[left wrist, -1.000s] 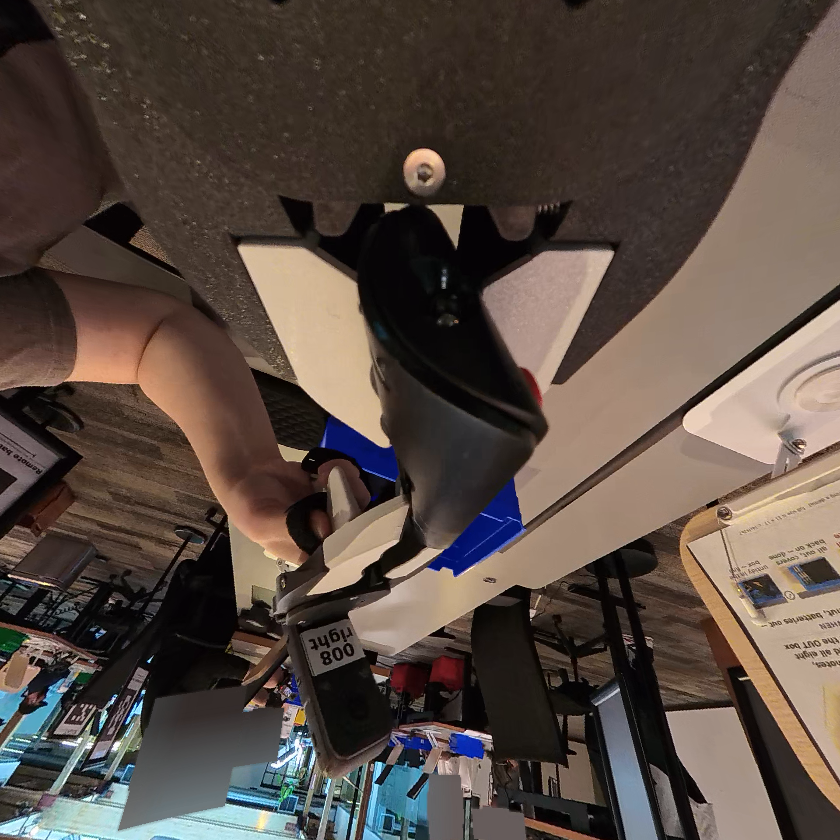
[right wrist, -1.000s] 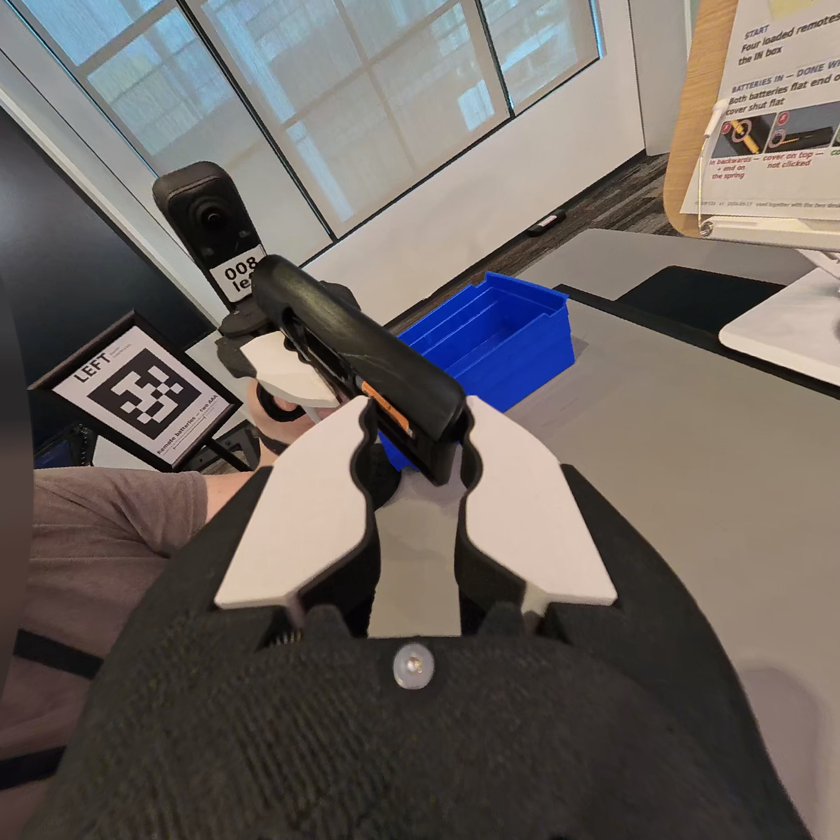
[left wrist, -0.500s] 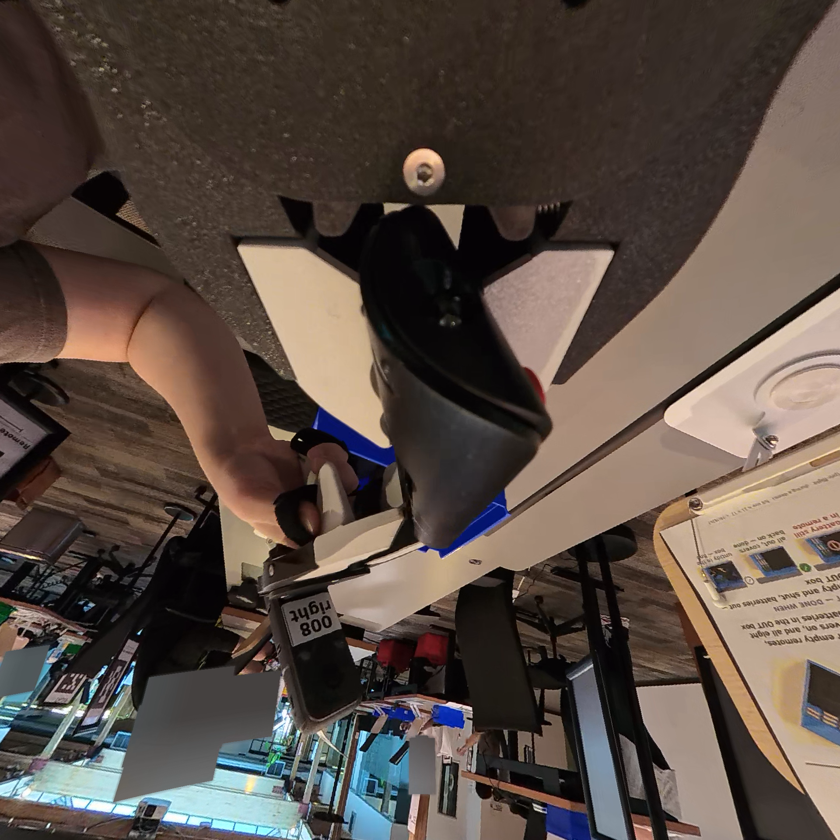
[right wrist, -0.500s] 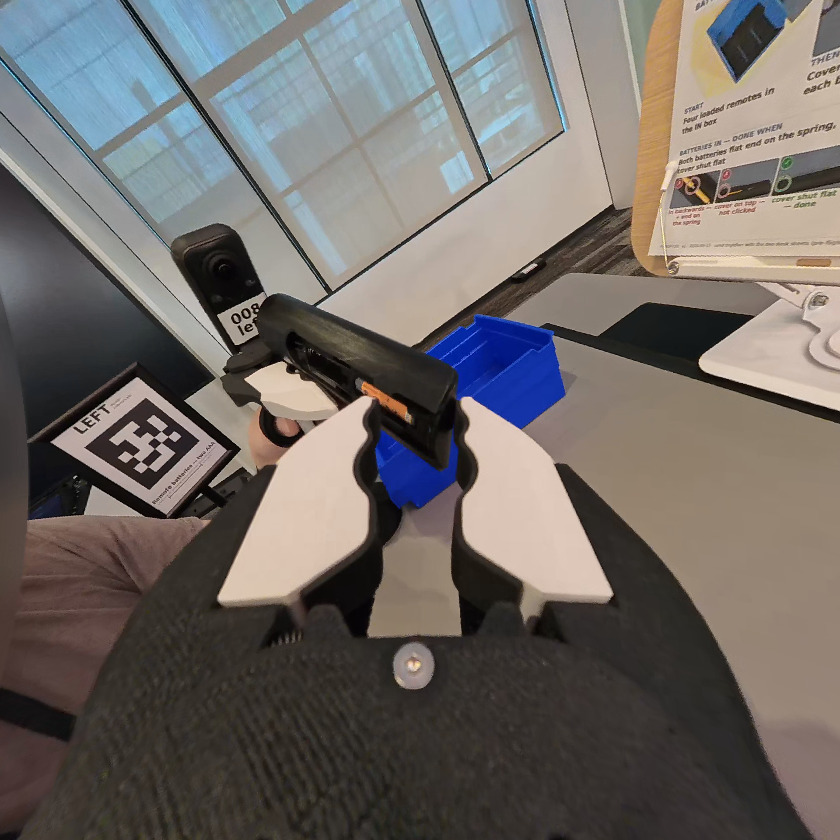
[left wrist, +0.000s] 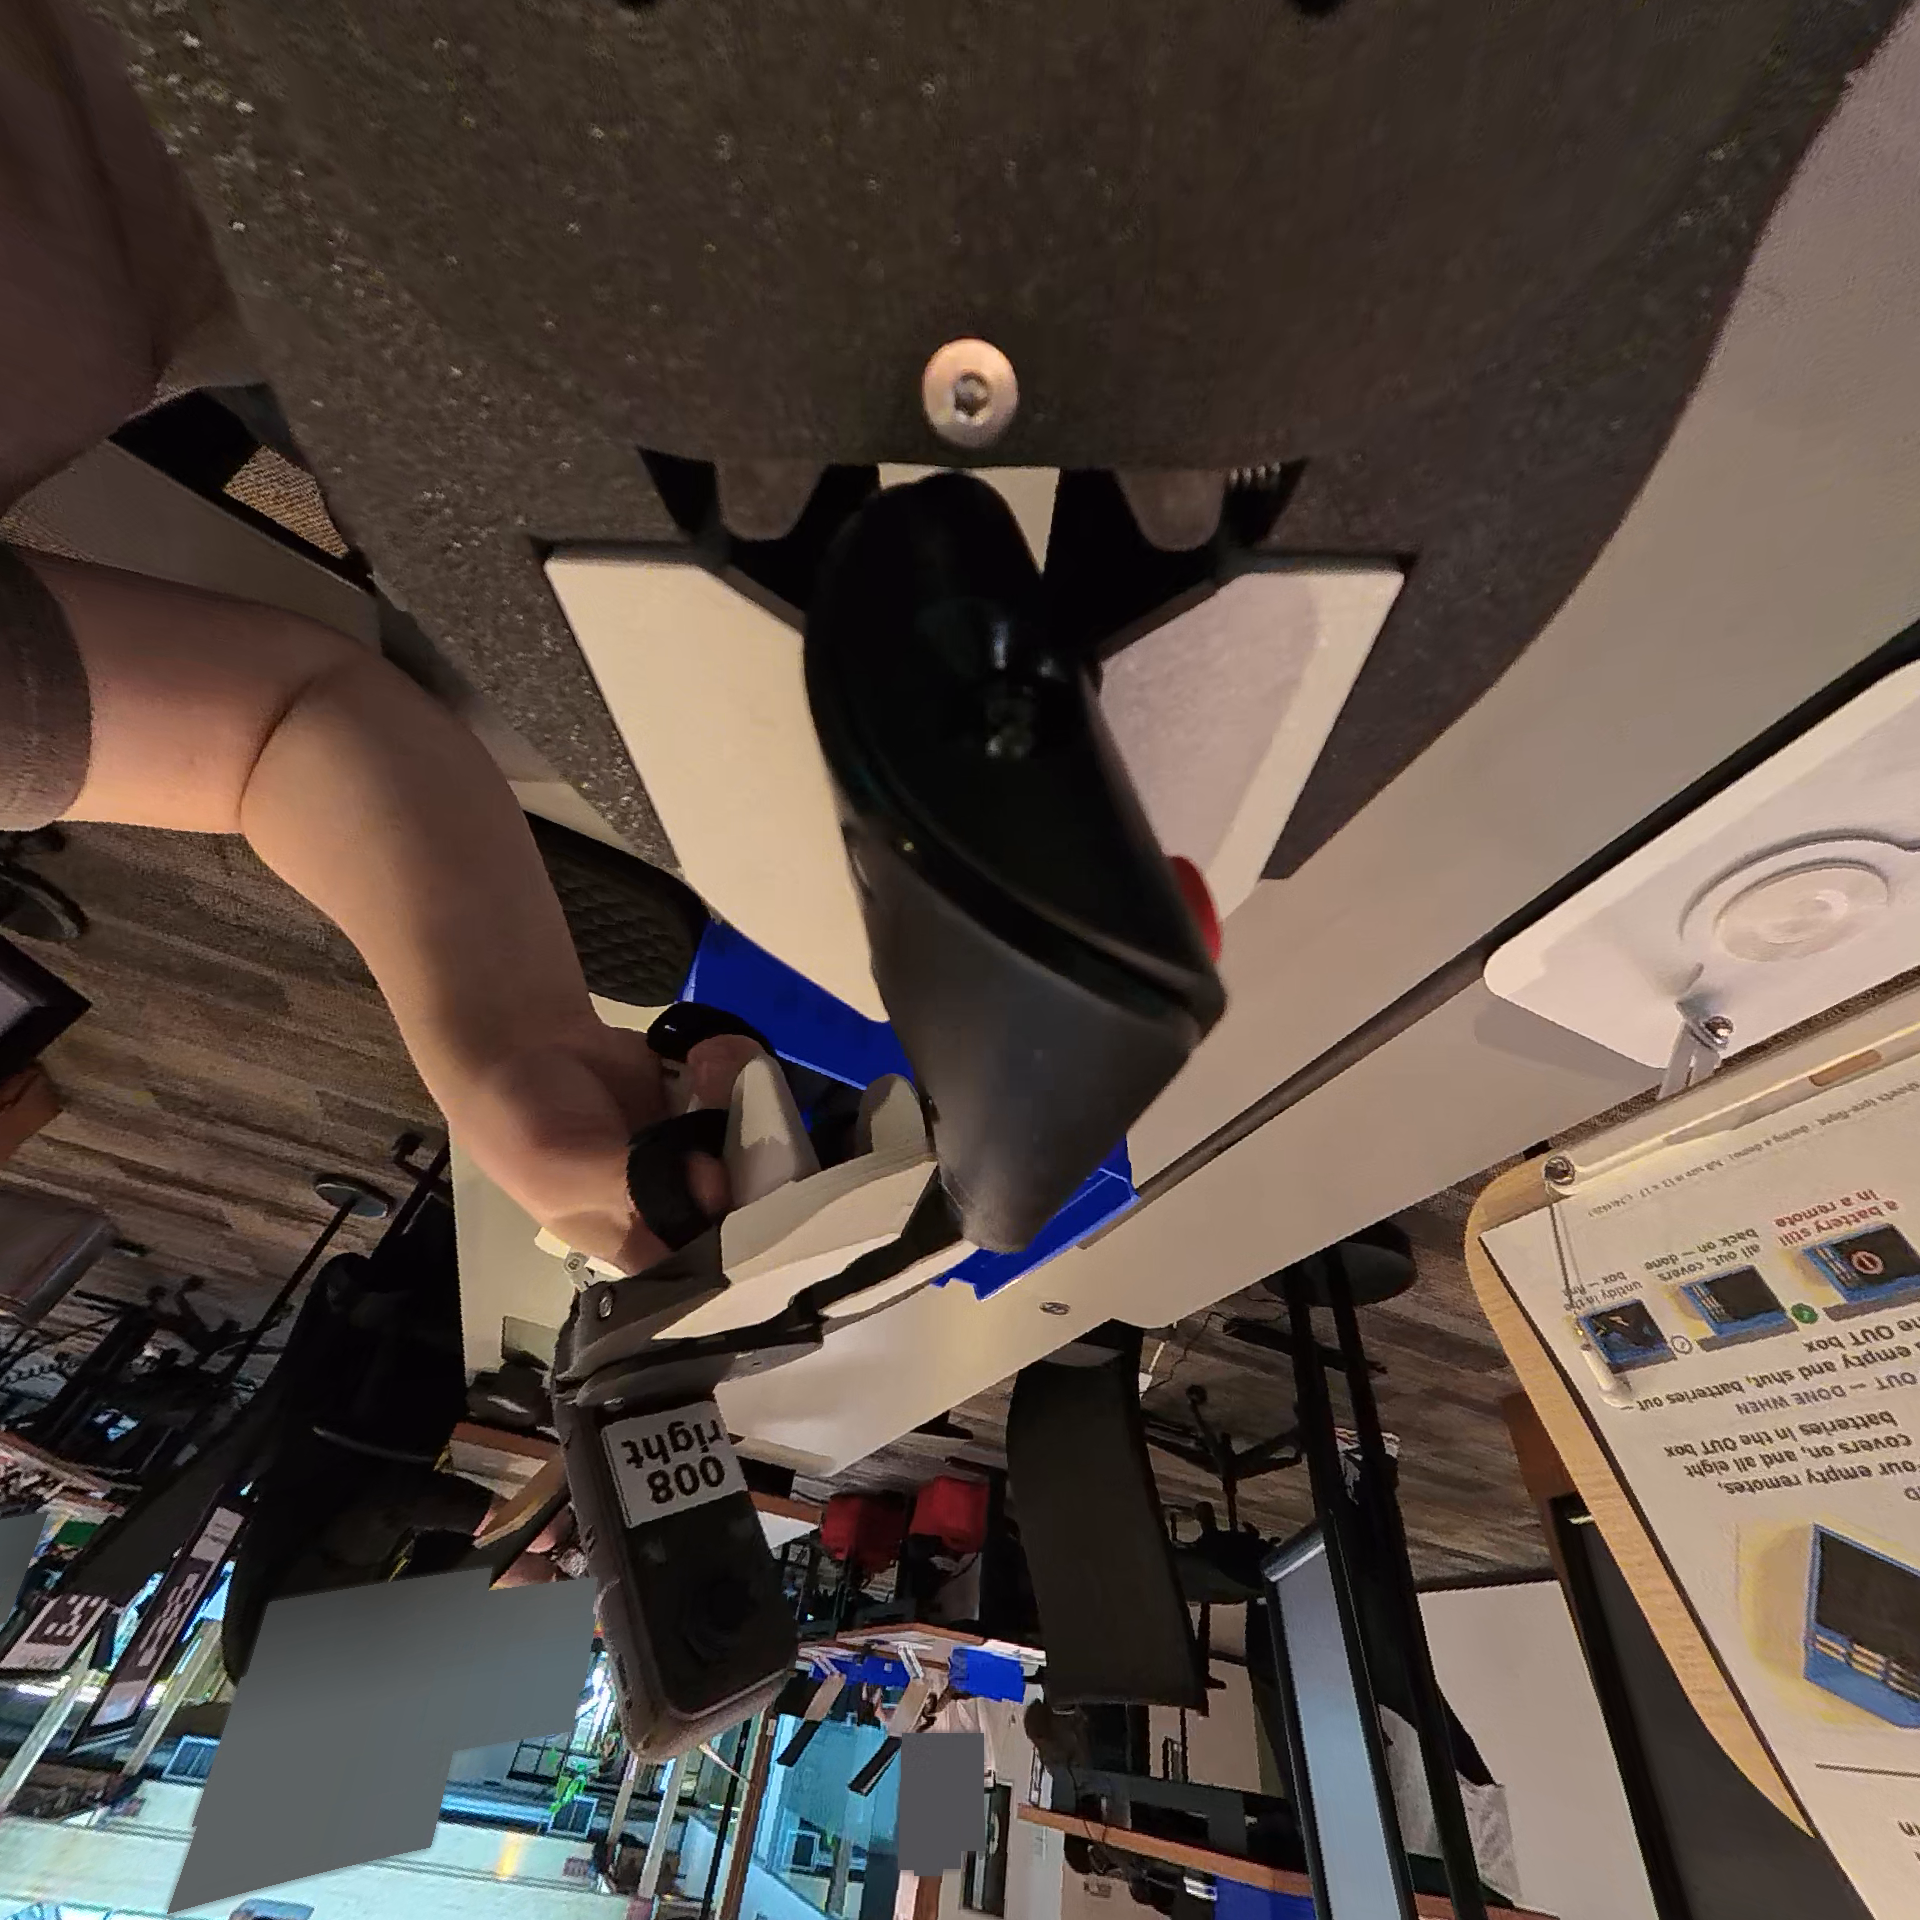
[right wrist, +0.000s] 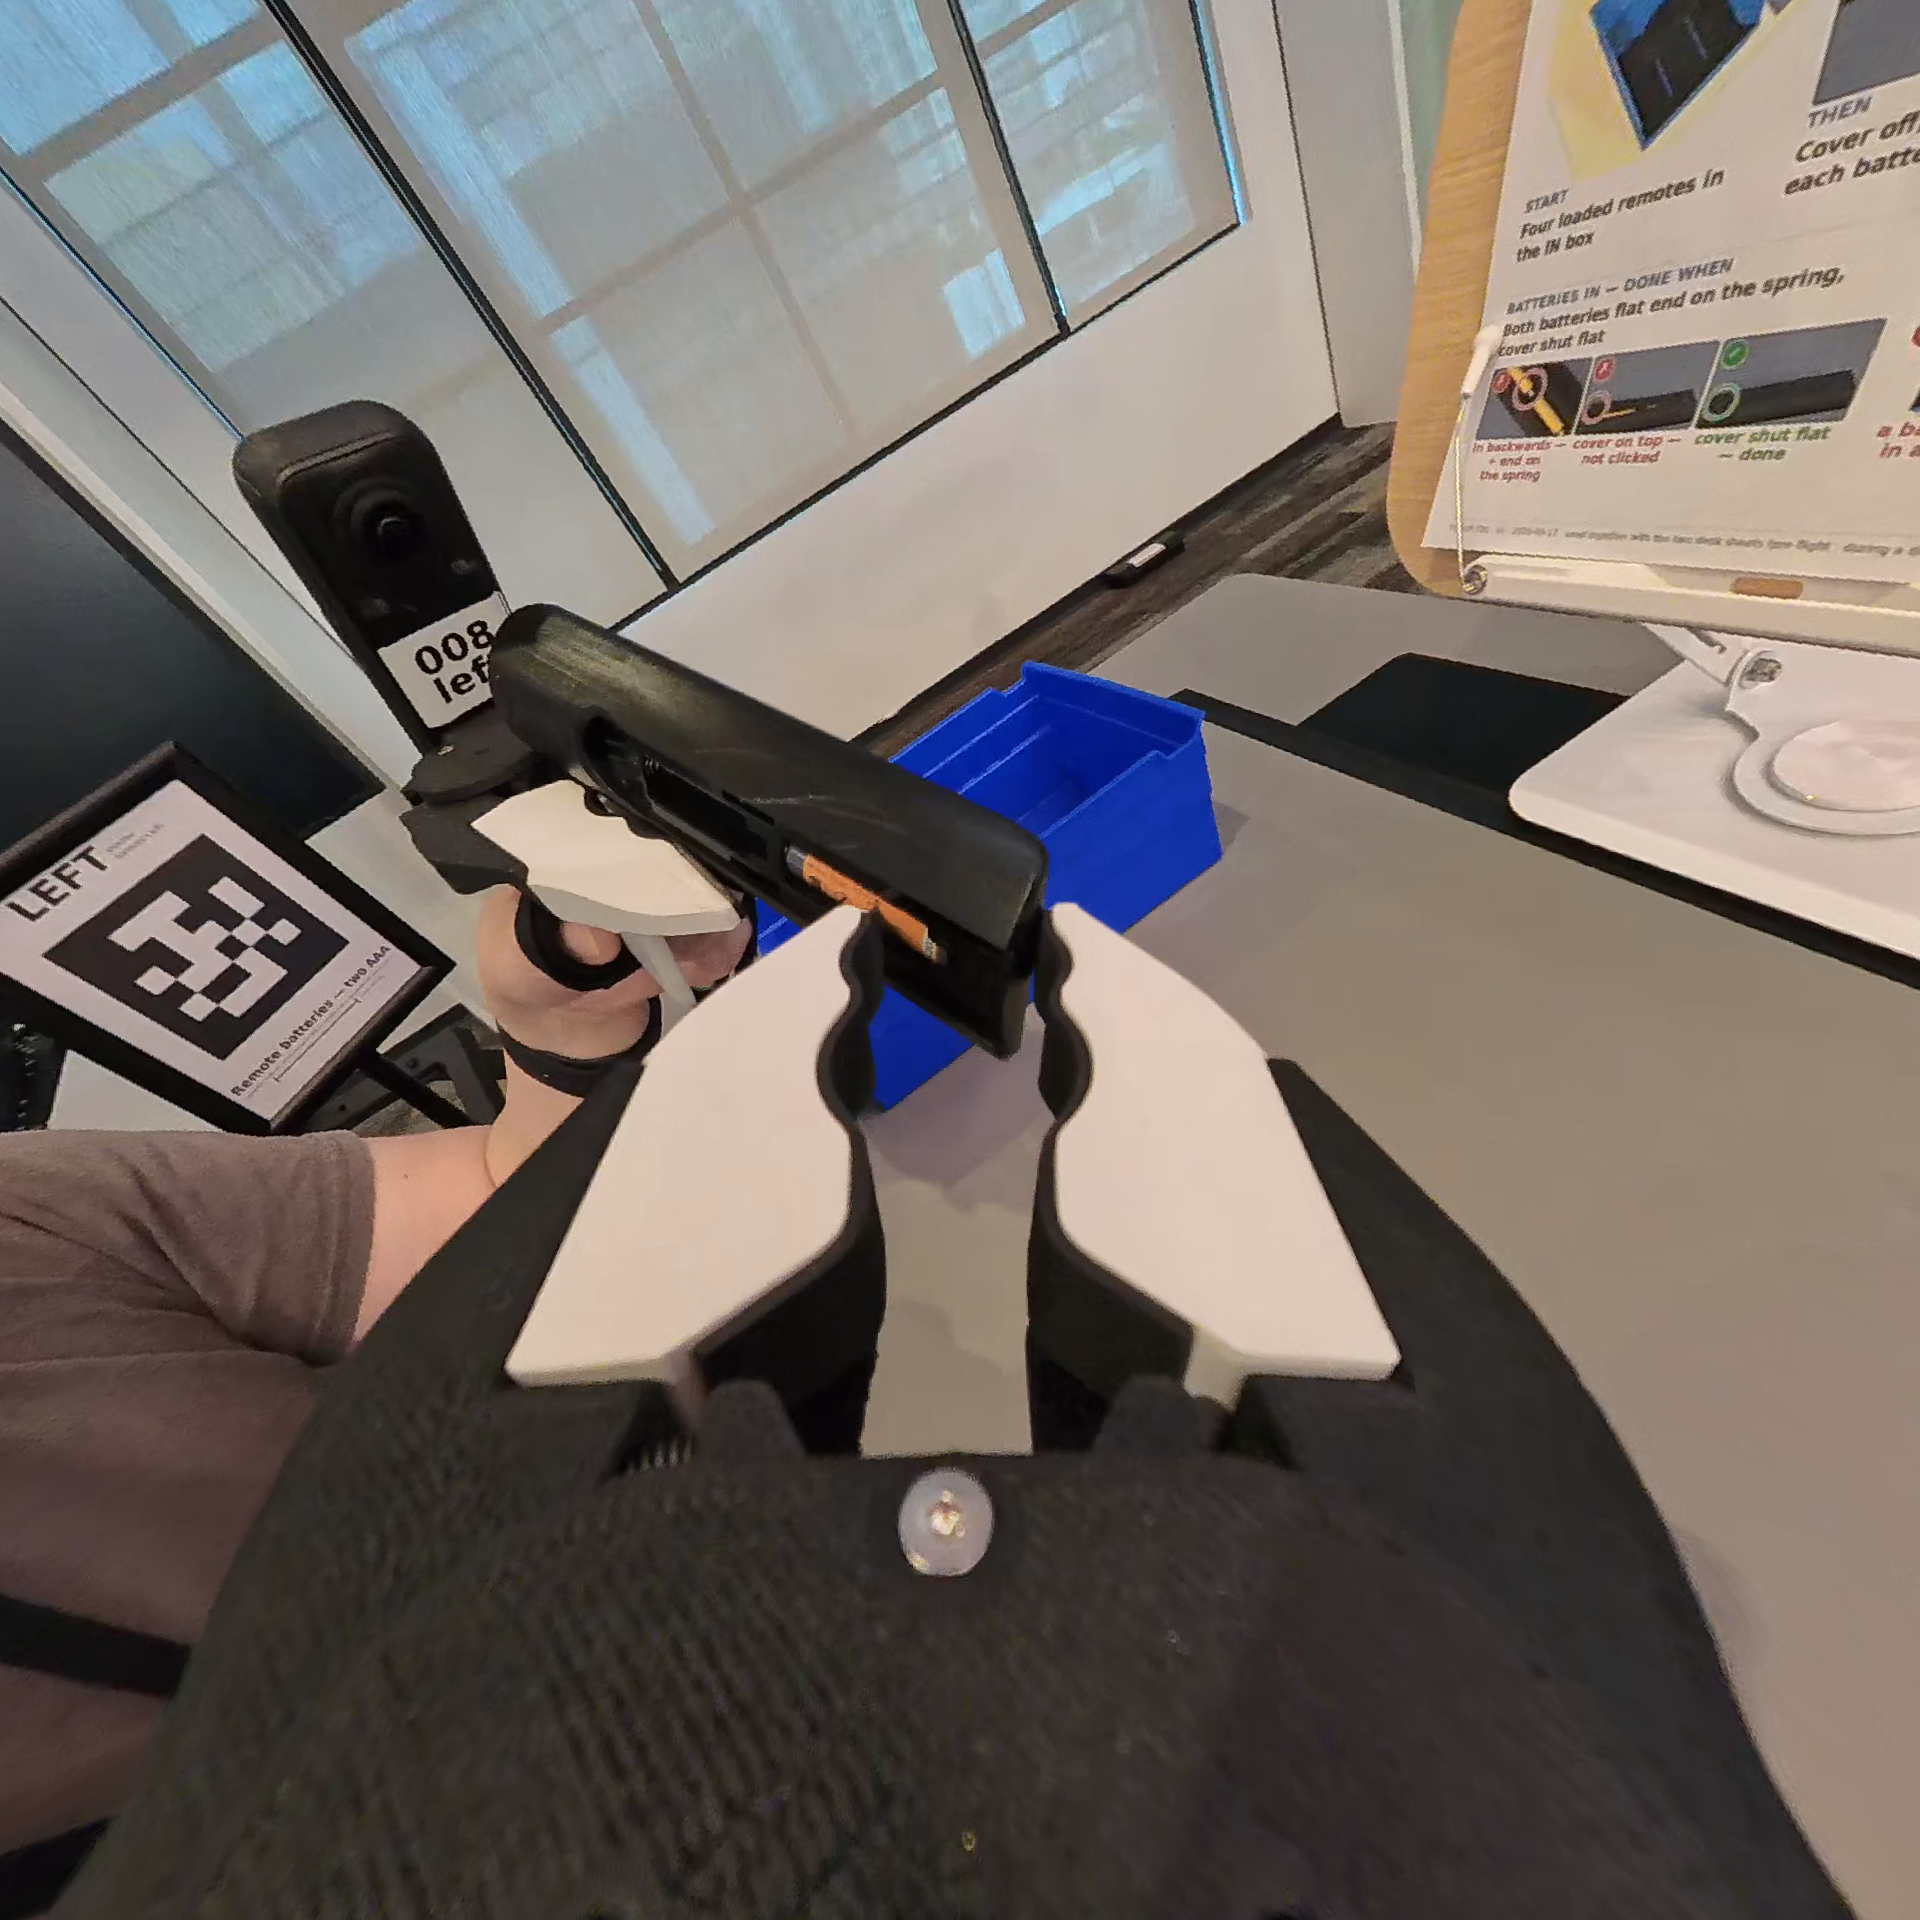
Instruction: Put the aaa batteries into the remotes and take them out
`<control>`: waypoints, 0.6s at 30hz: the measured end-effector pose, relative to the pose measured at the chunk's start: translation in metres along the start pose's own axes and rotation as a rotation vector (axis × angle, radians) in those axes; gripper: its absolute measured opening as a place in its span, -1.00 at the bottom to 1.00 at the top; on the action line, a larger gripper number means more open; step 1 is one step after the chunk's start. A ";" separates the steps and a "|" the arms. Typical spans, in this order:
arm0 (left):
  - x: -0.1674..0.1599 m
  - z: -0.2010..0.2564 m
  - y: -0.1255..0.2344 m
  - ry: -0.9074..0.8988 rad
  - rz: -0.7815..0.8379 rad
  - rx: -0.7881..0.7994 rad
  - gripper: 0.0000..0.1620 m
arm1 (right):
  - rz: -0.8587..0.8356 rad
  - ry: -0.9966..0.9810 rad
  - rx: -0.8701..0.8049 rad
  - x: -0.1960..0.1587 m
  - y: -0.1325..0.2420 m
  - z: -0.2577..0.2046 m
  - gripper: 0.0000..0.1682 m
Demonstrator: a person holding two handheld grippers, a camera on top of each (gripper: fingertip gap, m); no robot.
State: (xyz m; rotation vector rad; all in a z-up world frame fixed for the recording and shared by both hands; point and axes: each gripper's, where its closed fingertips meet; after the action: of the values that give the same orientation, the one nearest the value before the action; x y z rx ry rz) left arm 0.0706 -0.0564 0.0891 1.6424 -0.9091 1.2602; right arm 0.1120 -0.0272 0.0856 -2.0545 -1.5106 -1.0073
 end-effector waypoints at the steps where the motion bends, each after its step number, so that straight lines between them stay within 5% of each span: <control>1: 0.000 0.000 0.001 0.007 0.003 -0.005 -0.76 | -0.002 -0.005 0.008 0.000 0.000 -0.001 -0.66; 18: 0.004 0.003 0.012 0.029 0.006 -0.076 -0.74 | -0.068 -0.008 0.096 -0.005 0.001 -0.013 -0.74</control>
State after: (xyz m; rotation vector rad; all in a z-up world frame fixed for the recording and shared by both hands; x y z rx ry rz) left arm 0.0614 -0.0644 0.0947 1.5595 -0.9343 1.2354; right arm 0.1080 -0.0395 0.0901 -1.9557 -1.6113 -0.9335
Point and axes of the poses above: each gripper's, where its closed fingertips meet, y back along the fingers, x out of its top, z = x × y across the jaws, and after that the axes turned 15 degrees about -y, right-handed
